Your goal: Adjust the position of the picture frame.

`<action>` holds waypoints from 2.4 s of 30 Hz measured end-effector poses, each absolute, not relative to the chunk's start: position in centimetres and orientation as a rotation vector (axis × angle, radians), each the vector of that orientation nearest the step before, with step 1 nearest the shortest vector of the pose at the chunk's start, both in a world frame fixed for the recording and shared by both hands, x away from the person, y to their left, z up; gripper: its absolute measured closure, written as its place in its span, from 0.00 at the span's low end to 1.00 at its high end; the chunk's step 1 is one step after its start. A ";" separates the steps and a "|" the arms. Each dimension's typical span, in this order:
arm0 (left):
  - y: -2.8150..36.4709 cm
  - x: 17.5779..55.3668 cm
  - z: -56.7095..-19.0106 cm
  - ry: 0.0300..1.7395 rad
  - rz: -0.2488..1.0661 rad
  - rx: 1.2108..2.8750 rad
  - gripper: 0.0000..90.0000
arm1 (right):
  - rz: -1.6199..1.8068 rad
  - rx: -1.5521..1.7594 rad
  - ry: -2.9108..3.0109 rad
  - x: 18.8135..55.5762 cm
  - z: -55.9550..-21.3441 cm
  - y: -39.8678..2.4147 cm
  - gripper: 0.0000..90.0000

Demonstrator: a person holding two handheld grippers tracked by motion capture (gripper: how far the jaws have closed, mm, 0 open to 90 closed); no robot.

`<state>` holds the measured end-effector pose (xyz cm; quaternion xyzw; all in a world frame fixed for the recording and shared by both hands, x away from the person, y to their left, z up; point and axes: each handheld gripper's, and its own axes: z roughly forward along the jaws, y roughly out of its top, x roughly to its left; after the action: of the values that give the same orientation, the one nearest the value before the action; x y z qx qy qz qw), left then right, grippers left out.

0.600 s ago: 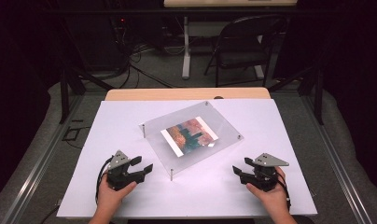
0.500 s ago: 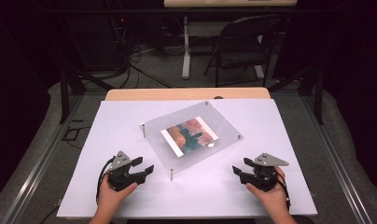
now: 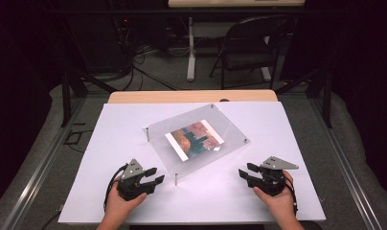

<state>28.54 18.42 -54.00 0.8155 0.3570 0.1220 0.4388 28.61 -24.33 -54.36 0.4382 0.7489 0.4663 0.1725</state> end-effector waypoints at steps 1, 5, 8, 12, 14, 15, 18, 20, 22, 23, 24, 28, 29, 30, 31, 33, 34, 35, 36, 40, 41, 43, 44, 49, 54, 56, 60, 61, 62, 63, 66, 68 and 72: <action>18.3 28.5 -54.0 0.874 0.306 2.034 0.64 | 1.320 1.244 2.130 28.7 -54.5 -24.3 0.58; 17.8 28.4 -54.0 0.856 0.279 2.035 0.70 | 1.324 1.271 2.130 28.8 -54.6 -24.5 0.57; 17.4 28.3 -54.0 0.835 0.264 2.045 0.72 | 1.328 1.284 2.124 28.9 -54.6 -24.6 0.56; 16.8 28.3 -54.2 0.824 0.253 2.062 0.75 | 1.326 1.297 2.127 28.9 -54.7 -24.6 0.56; 16.5 28.3 -54.3 0.818 0.242 2.073 0.77 | 1.328 1.302 2.127 28.9 -54.7 -24.7 0.56; 16.4 28.4 -54.3 0.813 0.235 2.080 0.78 | 1.330 1.300 2.129 29.0 -54.7 -24.7 0.56; 15.9 28.4 -54.4 0.807 0.223 2.091 0.80 | 1.331 1.302 2.132 29.0 -54.7 -24.8 0.56; 15.6 28.5 -54.5 0.804 0.229 2.094 0.82 | 1.338 1.306 2.132 29.0 -54.7 -24.8 0.56; 15.3 28.6 -54.7 0.804 0.208 2.098 0.83 | 1.347 1.313 2.126 29.0 -54.8 -24.8 0.56; 15.2 28.6 -54.7 0.800 0.205 2.104 0.83 | 1.347 1.313 2.126 29.0 -54.8 -24.8 0.56; 15.0 28.6 -54.8 0.800 0.207 2.113 0.84 | 1.347 1.316 2.126 29.0 -54.8 -24.8 0.56; 14.4 28.7 -55.1 0.785 0.205 2.136 0.88 | 1.352 1.321 2.127 29.0 -54.7 -24.8 0.56; 14.4 28.7 -55.1 0.785 0.205 2.136 0.89 | 1.352 1.321 2.127 29.0 -54.7 -24.8 0.56; 14.3 28.7 -55.2 0.795 0.217 2.141 0.90 | 1.352 1.322 2.127 29.0 -54.7 -24.9 0.56; 14.3 28.7 -55.2 0.795 0.217 2.141 0.91 | 1.352 1.322 2.127 29.0 -54.7 -24.9 0.56; 14.3 28.9 -55.3 0.800 0.203 2.143 0.91 | 1.354 1.321 2.128 29.0 -54.7 -24.9 0.56; 14.2 28.9 -55.4 0.801 0.199 2.143 0.91 | 1.359 1.320 2.125 29.0 -54.8 -24.8 0.56; 14.2 28.9 -55.4 0.801 0.199 2.143 0.92 | 1.359 1.320 2.125 29.0 -54.8 -24.8 0.56; 14.2 29.0 -55.4 0.800 0.198 2.145 0.92 | 1.355 1.320 2.129 29.0 -54.7 -24.8 0.56; 14.3 29.1 -55.5 0.798 0.195 2.144 0.92 | 1.356 1.325 2.133 29.0 -54.8 -24.8 0.56; 14.3 29.1 -55.5 0.798 0.195 2.144 0.92 | 1.356 1.325 2.133 29.0 -54.8 -24.8 0.56; 14.3 29.2 -55.4 0.799 0.172 2.133 0.93 | 1.363 1.329 2.133 29.1 -54.8 -24.9 0.56; 14.3 29.2 -55.4 0.798 0.164 2.129 0.93 | 1.363 1.329 2.133 29.1 -54.8 -24.9 0.56; 13.8 29.2 -55.3 0.794 0.140 2.126 0.93 | 1.371 1.342 2.126 29.1 -54.8 -24.9 0.56; 11.8 29.3 -55.2 0.756 0.113 2.136 0.93 | 1.375 1.355 2.122 29.2 -54.9 -25.1 0.56; 11.4 29.3 -55.2 0.754 0.104 2.135 0.93 | 1.377 1.355 2.121 29.2 -54.9 -25.1 0.56; 10.0 29.3 -55.1 0.744 0.076 2.122 0.93 | 1.378 1.356 2.115 29.2 -54.9 -25.2 0.56; 9.7 29.2 -55.1 0.739 0.080 2.124 0.93 | 1.379 1.359 2.114 29.2 -55.0 -25.2 0.56; 9.3 29.2 -55.1 0.730 0.072 2.125 0.93 | 1.377 1.361 2.114 29.2 -55.0 -25.2 0.56; 8.7 29.1 -55.2 0.715 0.062 2.122 0.93 | 1.379 1.363 2.113 29.2 -55.0 -25.2 0.56; 7.9 29.1 -55.4 0.704 0.055 2.119 0.93 | 1.376 1.361 2.113 29.2 -55.0 -25.2 0.56; 7.8 29.1 -55.4 0.700 0.058 2.125 0.93 | 1.378 1.360 2.113 29.2 -55.0 -25.2 0.56; 8.1 29.2 -55.6 0.720 0.017 2.100 0.92 | 1.376 1.358 2.114 29.2 -55.0 -25.2 0.56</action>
<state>29.22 8.11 -55.60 0.8472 0.2907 0.0067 0.4446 29.19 -25.19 -54.97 0.4696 0.7310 0.4756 0.1378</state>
